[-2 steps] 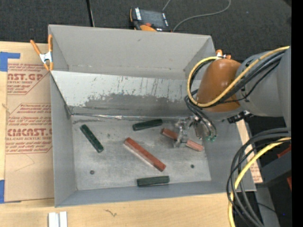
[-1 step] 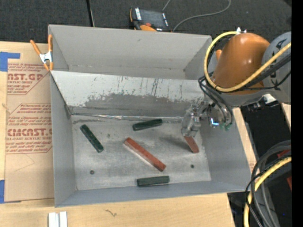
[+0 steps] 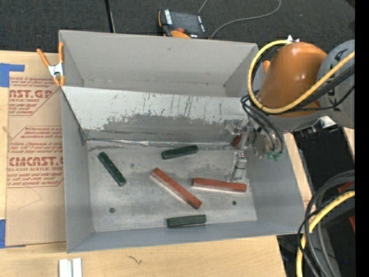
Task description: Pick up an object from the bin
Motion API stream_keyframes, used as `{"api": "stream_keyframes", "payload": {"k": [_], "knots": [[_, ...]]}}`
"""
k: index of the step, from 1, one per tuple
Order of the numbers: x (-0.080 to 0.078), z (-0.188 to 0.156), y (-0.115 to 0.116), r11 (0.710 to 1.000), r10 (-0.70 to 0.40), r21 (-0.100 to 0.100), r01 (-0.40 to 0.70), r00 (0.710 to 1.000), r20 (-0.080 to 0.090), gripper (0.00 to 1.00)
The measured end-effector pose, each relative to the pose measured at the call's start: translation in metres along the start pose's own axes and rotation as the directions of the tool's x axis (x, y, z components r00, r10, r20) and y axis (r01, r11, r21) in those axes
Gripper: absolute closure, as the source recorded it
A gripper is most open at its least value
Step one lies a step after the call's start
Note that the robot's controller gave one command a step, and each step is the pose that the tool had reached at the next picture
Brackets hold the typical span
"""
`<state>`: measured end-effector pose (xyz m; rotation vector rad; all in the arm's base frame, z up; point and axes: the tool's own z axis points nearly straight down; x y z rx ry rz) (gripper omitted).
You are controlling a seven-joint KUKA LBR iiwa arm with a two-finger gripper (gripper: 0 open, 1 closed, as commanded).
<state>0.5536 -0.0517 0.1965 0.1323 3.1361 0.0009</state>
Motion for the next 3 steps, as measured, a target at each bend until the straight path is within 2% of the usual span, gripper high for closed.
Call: {"api": "stream_keyframes", "payload": {"k": [1, 2, 3], "knots": [[0.02, 0.131, -0.018, 0.999, -0.041, 0.0, 0.041, 0.999, -0.01, 0.0], [0.018, 0.126, -0.018, 0.999, -0.041, 0.0, 0.041, 0.999, -0.001, 1.0], [0.012, -0.013, -0.016, 0.999, -0.046, 0.001, 0.046, 0.999, 0.007, 1.0]]}}
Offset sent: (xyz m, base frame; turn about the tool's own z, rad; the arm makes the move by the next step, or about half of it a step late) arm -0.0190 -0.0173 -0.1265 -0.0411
